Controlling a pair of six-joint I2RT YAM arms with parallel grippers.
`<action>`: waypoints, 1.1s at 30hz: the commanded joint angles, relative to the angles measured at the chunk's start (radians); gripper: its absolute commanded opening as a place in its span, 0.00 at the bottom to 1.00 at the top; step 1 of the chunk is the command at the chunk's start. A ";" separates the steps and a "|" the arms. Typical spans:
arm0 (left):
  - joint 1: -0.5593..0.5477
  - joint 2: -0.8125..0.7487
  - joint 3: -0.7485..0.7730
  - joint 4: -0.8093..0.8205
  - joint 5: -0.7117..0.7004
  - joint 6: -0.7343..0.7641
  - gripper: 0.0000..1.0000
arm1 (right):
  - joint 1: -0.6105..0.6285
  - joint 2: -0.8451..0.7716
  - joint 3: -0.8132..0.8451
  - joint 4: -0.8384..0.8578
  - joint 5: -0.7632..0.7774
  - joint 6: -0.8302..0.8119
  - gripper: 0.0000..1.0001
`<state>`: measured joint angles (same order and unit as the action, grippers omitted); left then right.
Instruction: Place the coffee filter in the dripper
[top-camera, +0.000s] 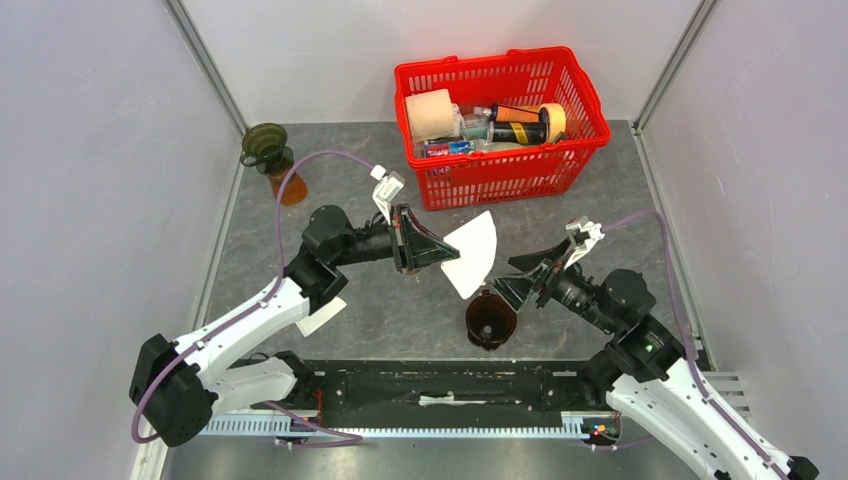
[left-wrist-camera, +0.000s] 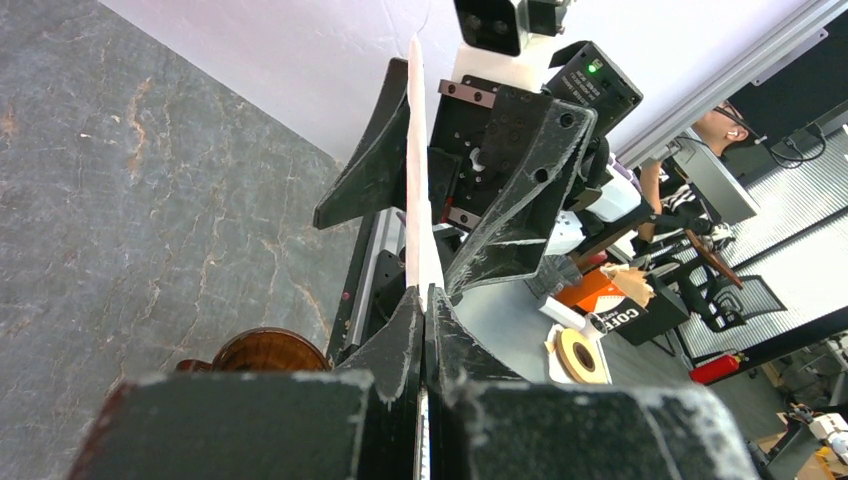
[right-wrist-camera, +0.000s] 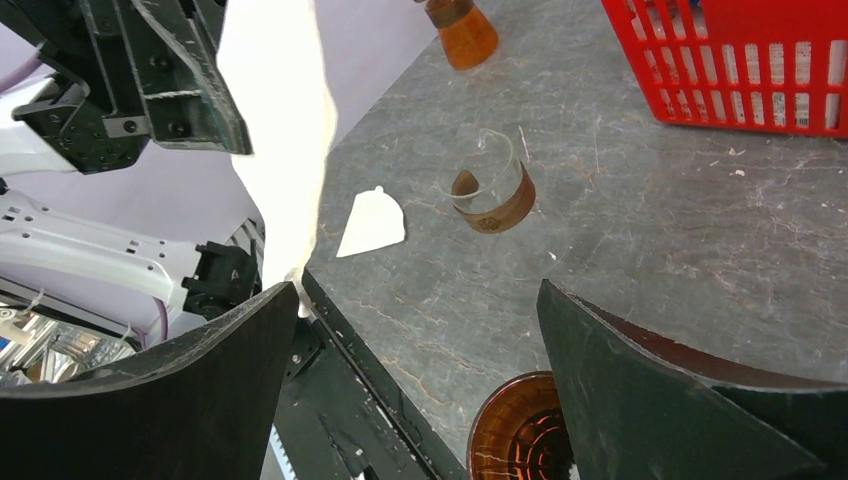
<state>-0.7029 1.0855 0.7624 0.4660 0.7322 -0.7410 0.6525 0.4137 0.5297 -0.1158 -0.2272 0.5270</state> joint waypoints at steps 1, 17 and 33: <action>-0.001 -0.007 0.000 0.059 -0.008 -0.028 0.02 | 0.001 0.038 -0.010 0.045 0.009 0.000 0.97; -0.001 -0.005 -0.003 0.072 0.002 -0.032 0.02 | 0.001 0.014 -0.019 0.054 0.047 -0.002 0.97; -0.002 0.015 0.003 0.089 0.017 -0.046 0.02 | 0.001 0.029 -0.010 0.061 0.045 -0.008 0.97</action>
<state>-0.7029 1.0893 0.7620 0.5026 0.7349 -0.7582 0.6525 0.4431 0.5053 -0.0948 -0.2001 0.5232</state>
